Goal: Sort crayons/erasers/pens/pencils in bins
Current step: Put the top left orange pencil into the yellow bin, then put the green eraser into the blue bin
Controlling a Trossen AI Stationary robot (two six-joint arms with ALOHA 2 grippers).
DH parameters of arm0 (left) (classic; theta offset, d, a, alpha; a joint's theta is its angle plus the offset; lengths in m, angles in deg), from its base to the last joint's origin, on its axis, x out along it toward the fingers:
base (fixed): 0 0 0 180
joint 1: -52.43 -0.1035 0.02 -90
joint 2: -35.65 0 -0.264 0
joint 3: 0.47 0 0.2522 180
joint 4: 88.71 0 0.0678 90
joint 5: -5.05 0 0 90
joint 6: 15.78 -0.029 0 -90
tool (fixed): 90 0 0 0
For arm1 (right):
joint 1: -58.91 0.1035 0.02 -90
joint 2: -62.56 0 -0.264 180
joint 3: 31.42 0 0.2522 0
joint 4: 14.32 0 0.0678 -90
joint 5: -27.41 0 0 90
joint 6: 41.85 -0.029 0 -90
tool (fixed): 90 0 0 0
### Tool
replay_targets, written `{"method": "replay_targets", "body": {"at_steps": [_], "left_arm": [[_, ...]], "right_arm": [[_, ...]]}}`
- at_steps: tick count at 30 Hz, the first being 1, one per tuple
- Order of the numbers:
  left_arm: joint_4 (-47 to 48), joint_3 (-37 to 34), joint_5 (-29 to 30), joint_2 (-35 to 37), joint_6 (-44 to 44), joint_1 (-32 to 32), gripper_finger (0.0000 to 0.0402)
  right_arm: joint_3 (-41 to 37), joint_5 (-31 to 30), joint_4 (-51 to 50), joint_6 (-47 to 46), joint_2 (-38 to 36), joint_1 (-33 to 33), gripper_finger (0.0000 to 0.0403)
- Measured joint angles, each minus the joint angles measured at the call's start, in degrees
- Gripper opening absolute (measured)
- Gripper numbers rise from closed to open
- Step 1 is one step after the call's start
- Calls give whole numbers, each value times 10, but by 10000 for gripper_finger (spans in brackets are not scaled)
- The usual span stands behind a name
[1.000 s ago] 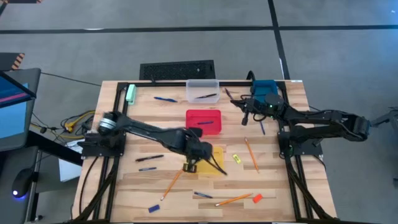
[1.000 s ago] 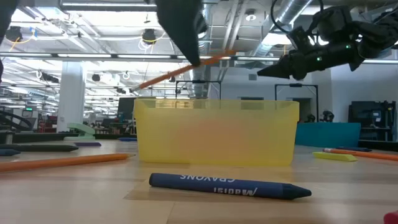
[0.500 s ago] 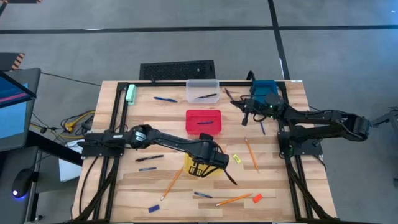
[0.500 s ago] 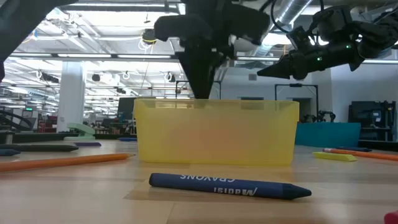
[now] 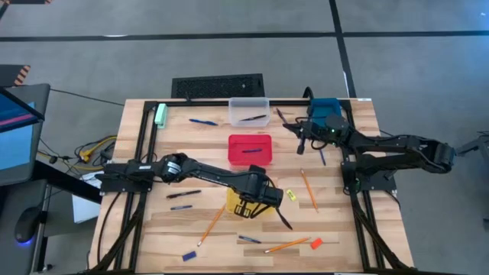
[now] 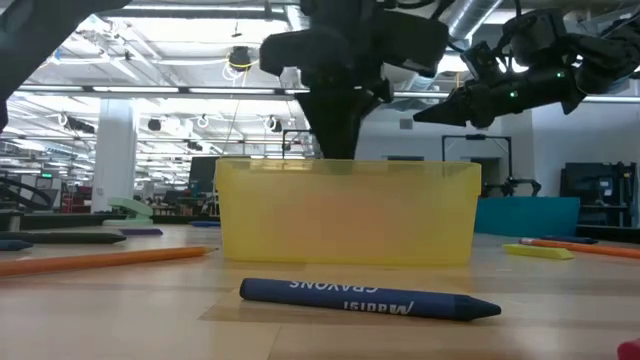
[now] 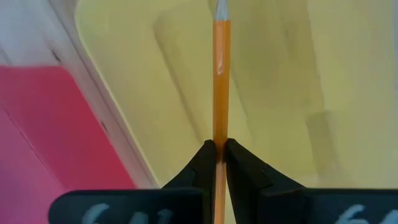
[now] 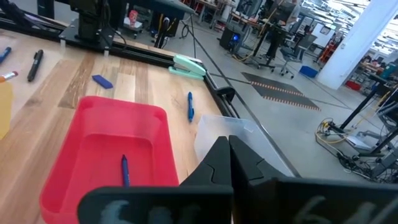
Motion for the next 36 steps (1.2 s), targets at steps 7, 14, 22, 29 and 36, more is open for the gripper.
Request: {"method": "replay_targets", "body": {"at_steps": [7,14,22,29,36], "left_arm": [[-12,0,2,0,-11,0,20],[-12,0,-12,0,-15,4,40],[-34,0,-28,0,-5,9,24],[-22,3,-8,0,5,8,52],[42,10,27,35,31,19,31]], "right_arm": [[0,-1,-1,0,0,13,1],[0,-3,-2,-2,0,17,1],[0,-4,-2,-5,0,17,1],[0,-4,-4,-10,0,17,1],[0,-4,-15,-10,0,17,1]]}}
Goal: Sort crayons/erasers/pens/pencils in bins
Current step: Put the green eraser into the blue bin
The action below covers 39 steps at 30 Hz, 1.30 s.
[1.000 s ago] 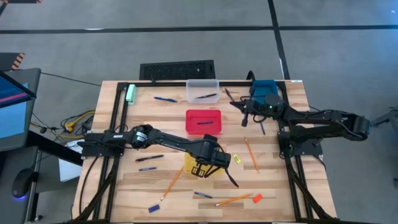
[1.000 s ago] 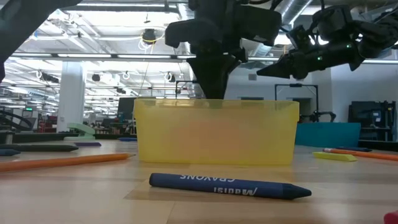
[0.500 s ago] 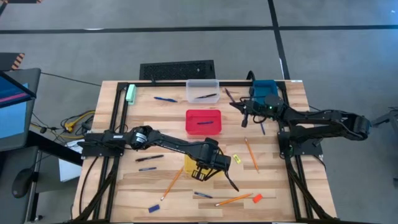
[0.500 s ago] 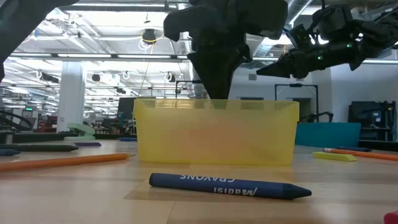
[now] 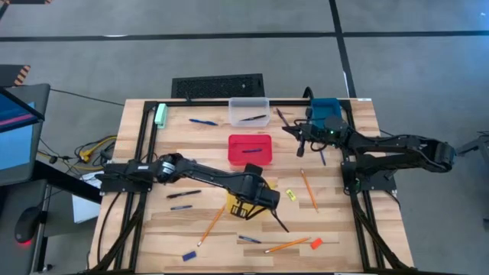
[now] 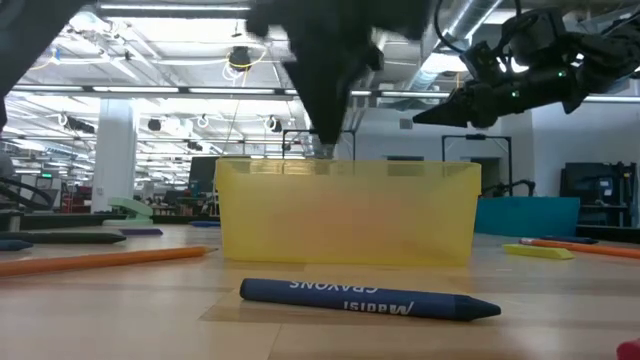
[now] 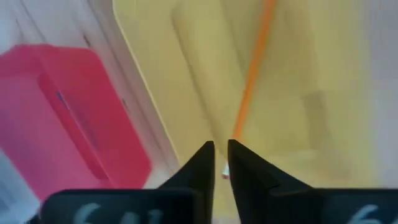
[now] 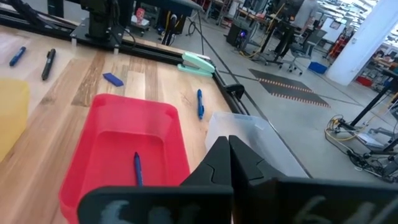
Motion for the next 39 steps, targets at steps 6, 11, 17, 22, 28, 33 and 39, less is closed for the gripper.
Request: {"method": "replay_targets", "body": {"at_steps": [6,11,17,22,28,33,39], "left_arm": [[-72,-74,-8,87,23,5,4],[-241,-237,-18,198,17,3,1],[-509,-495,-40,340,13,-9,0],[-722,-684,-41,437,12,-24,0],[-955,-880,-45,526,4,-50,0],[-1166,-1016,-46,581,-16,-79,0],[-1383,-1146,-60,613,-25,-141,0]], "right_arm": [[0,0,-12,-2,0,0,1],[0,-1,-21,-10,0,12,1],[0,-33,-24,-20,0,45,1],[0,-60,-27,-40,0,73,1],[11,-81,-95,-97,0,100,1],[43,-148,-213,-182,0,149,1],[98,-197,-405,-330,0,246,5]]}}
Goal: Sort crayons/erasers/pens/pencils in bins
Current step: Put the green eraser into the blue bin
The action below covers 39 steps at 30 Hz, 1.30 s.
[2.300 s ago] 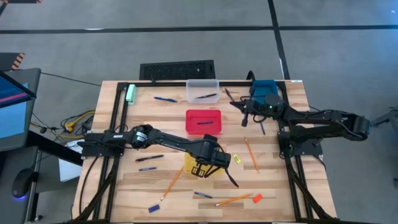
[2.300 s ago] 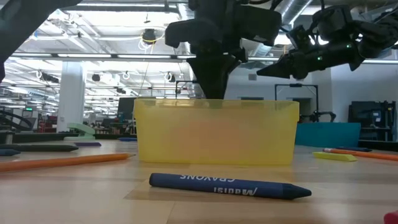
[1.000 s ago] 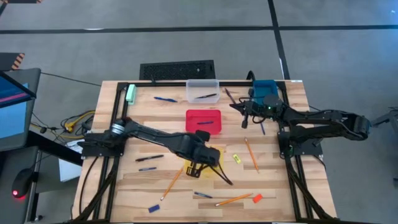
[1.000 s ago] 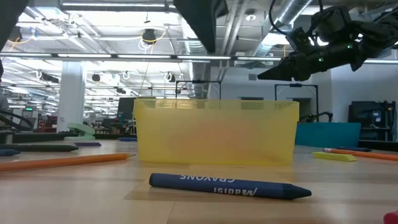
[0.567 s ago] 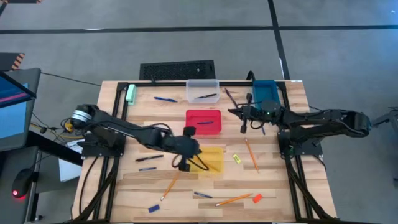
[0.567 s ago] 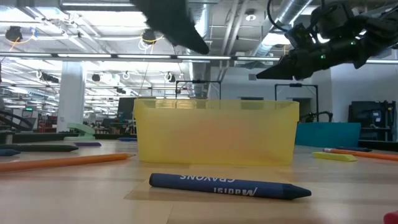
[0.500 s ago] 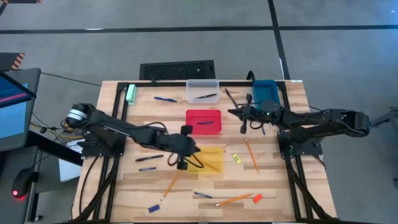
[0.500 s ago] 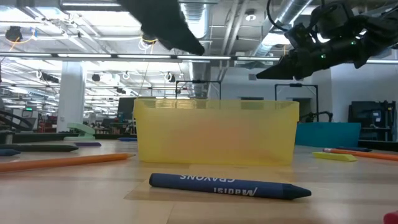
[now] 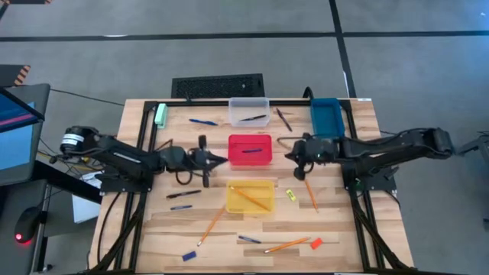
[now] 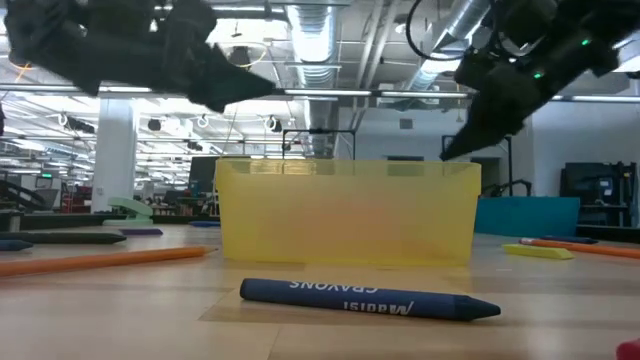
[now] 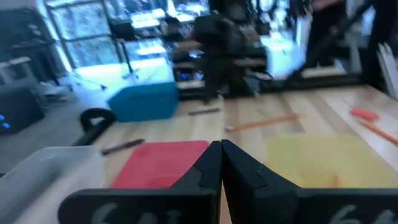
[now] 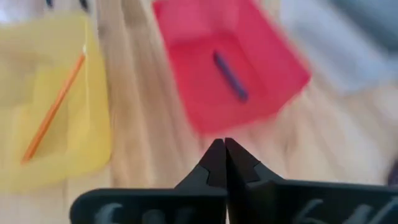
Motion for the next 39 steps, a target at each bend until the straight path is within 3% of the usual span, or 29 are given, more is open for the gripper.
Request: {"method": "replay_targets", "body": {"at_steps": [5,14,18,23,33,39], "left_arm": [[-98,-56,-51,1,23,-60,0],[-71,-65,-77,0,24,-129,0],[-81,-63,-79,0,13,-147,0],[-88,-63,-108,0,21,-168,0],[-91,-63,-108,0,12,-174,0],[-90,-63,-114,0,4,-174,0]], "right_arm": [[26,-45,-114,-144,0,79,7],[28,-62,-182,-399,22,190,12],[36,-62,-197,-476,56,216,40],[80,-61,-235,-501,122,244,97],[180,-36,-280,-561,263,268,215],[226,-17,-305,-586,328,267,249]]}}
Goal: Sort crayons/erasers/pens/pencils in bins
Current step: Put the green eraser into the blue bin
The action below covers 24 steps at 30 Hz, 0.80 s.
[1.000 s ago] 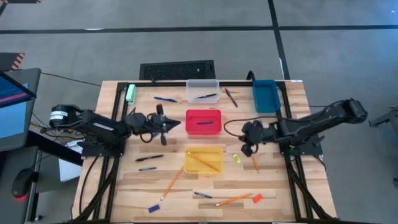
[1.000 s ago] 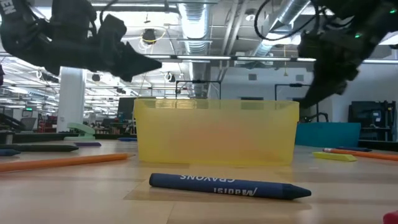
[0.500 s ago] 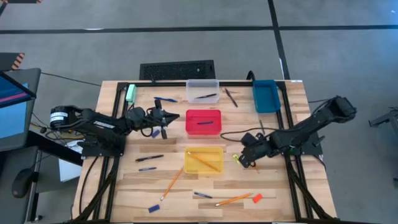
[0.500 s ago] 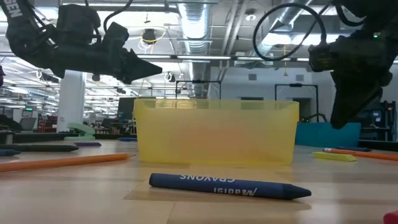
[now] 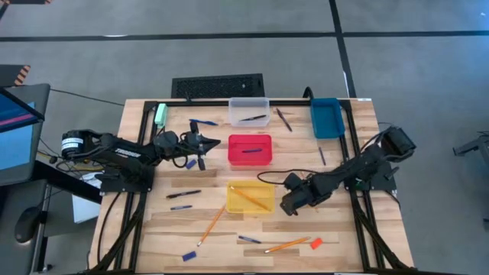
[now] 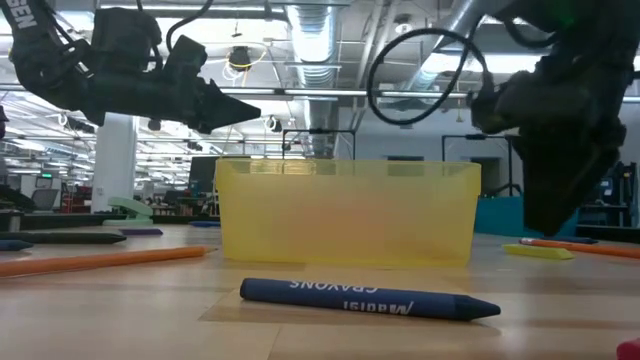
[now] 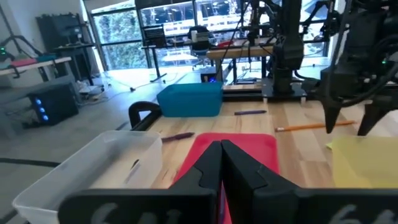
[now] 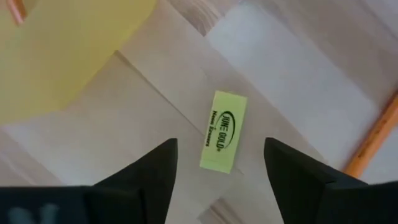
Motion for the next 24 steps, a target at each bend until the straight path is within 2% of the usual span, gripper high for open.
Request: {"method": "replay_targets", "body": {"at_steps": [6,12,16,24], "left_arm": [[11,0,-9,0,0,0,0],[14,0,-9,0,1,0,0],[14,0,-9,0,5,0,0],[21,0,-9,0,-7,0,0]], "right_arm": [[25,7,-50,-21,52,-9,245],[33,24,-35,-16,69,-14,228],[33,28,-25,-5,70,-14,195],[31,29,-18,21,70,-15,102]]}}
